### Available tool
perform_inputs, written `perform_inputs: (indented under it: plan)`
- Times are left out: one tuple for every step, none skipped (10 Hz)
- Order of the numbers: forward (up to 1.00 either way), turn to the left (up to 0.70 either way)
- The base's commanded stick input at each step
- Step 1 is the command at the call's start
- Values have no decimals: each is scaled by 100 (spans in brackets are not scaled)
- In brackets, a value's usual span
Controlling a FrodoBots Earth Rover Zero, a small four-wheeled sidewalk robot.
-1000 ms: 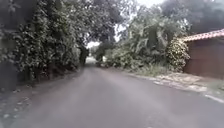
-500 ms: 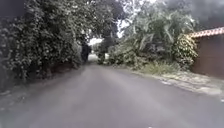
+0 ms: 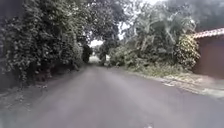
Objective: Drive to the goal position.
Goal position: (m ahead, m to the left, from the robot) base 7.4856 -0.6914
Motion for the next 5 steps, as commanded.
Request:
perform_inputs:
  plan:
    - [70, 0]
    - [70, 0]
    - [70, 0]
    - [70, 0]
    - [70, 0]
